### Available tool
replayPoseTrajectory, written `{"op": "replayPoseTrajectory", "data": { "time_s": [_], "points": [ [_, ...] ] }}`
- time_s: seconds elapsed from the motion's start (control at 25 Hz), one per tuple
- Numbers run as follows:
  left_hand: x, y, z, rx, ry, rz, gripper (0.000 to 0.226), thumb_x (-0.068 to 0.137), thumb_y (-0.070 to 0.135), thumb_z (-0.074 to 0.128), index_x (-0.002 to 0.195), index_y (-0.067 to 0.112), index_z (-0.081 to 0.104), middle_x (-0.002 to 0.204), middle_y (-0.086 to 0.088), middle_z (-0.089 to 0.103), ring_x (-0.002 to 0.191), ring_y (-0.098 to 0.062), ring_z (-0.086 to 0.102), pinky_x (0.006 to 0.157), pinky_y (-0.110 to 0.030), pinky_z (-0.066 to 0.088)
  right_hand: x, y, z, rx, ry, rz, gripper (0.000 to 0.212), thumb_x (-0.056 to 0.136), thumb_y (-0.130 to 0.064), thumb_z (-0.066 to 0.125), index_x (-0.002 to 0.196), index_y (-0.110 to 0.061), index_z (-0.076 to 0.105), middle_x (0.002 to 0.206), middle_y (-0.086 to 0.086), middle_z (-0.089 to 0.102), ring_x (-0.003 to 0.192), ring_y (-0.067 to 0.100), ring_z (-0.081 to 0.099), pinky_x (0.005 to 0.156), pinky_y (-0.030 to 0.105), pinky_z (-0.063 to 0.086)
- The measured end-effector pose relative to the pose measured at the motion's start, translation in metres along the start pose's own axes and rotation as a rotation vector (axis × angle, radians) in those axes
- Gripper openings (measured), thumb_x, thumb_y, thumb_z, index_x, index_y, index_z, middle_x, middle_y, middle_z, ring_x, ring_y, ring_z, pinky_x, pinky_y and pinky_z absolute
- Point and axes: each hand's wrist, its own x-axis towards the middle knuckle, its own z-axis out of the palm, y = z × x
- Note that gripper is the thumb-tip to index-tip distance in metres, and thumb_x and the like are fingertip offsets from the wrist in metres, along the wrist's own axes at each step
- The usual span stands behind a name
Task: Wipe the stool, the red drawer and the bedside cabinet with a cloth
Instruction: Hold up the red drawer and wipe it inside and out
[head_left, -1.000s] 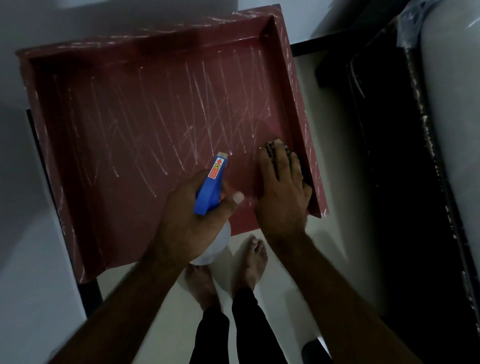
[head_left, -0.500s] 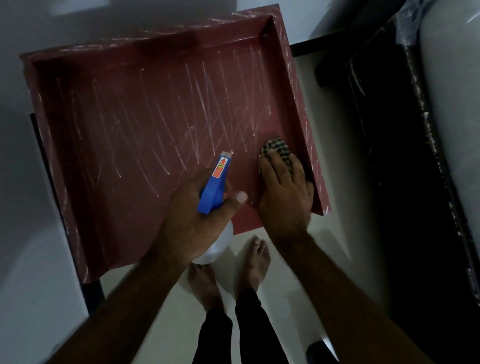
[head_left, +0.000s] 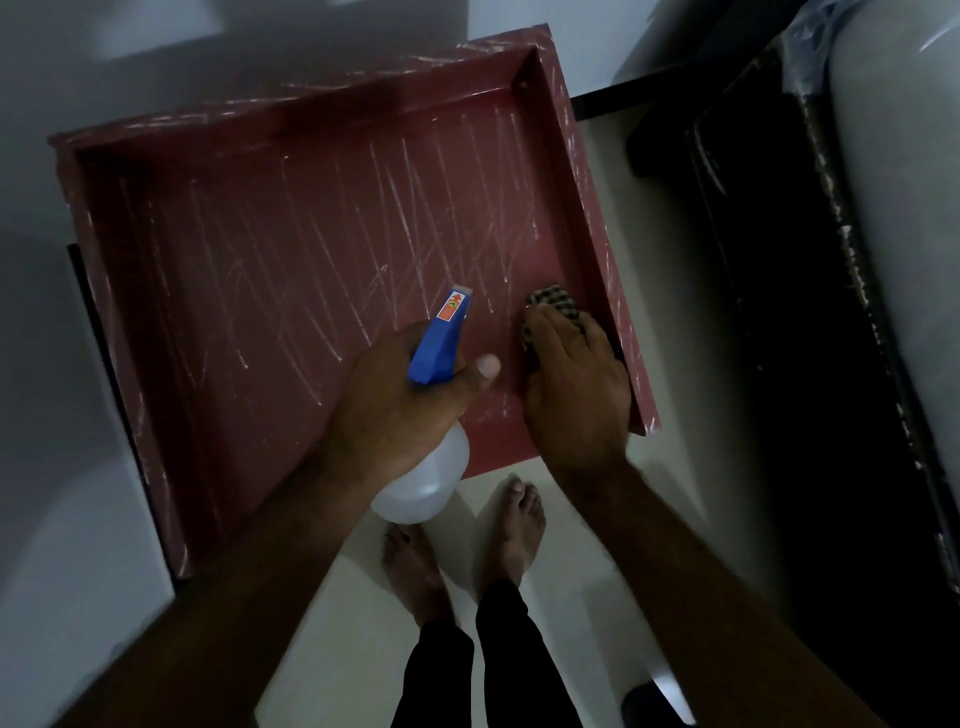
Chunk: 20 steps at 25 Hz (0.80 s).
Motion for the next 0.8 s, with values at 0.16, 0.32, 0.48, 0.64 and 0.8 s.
{"op": "replayPoseTrajectory", "data": {
  "time_s": [0.16,0.32,0.48,0.64,0.8],
  "points": [
    [0.010,0.009,-0.003,0.040,-0.016,-0.048,0.063,0.083,0.063,0.067,0.082,-0.001,0.062,0.077,-0.022,0.067,0.074,-0.037,0.067,0.075,-0.050,0.055,-0.003,0.003,0.003,-0.005,0.029,-0.017,0.054,0.096,-0.020,0.040,0.148,-0.016,0.055,0.149,0.009,0.059,0.139,0.042,0.051,0.102,0.066,0.050],
    [0.009,0.013,-0.009,-0.016,-0.026,-0.071,0.046,0.090,0.047,0.071,0.080,0.003,0.062,0.072,-0.015,0.067,0.067,-0.023,0.066,0.064,-0.029,0.052,-0.003,0.006,0.006,0.025,0.032,-0.025,0.051,0.098,-0.010,0.057,0.149,-0.014,0.053,0.150,0.009,0.057,0.141,0.041,0.049,0.104,0.064,0.050],
    [0.005,0.015,-0.010,-0.016,-0.002,-0.077,0.042,0.090,0.043,0.072,0.079,0.004,0.061,0.071,-0.013,0.067,0.067,-0.024,0.066,0.065,-0.029,0.049,0.021,-0.005,0.002,0.008,-0.009,0.007,0.054,0.098,-0.009,0.059,0.151,-0.016,0.051,0.155,0.008,0.053,0.149,0.031,0.042,0.108,0.057,0.046],
    [0.007,0.017,-0.012,-0.039,0.027,-0.060,0.049,0.089,0.051,0.071,0.082,0.004,0.060,0.072,-0.014,0.069,0.073,-0.029,0.070,0.078,-0.050,0.056,0.067,-0.026,-0.005,-0.014,0.017,0.033,0.062,0.089,0.001,0.064,0.149,-0.013,0.054,0.154,0.010,0.053,0.148,0.028,0.044,0.108,0.053,0.046],
    [0.010,0.020,-0.013,-0.064,0.038,-0.081,0.048,0.088,0.048,0.071,0.083,0.002,0.060,0.074,-0.017,0.068,0.074,-0.031,0.069,0.074,-0.040,0.055,0.054,-0.024,-0.009,-0.047,-0.040,0.062,0.065,0.090,-0.001,0.066,0.152,-0.010,0.049,0.157,0.012,0.050,0.148,0.029,0.043,0.115,0.053,0.041]
  ]
}}
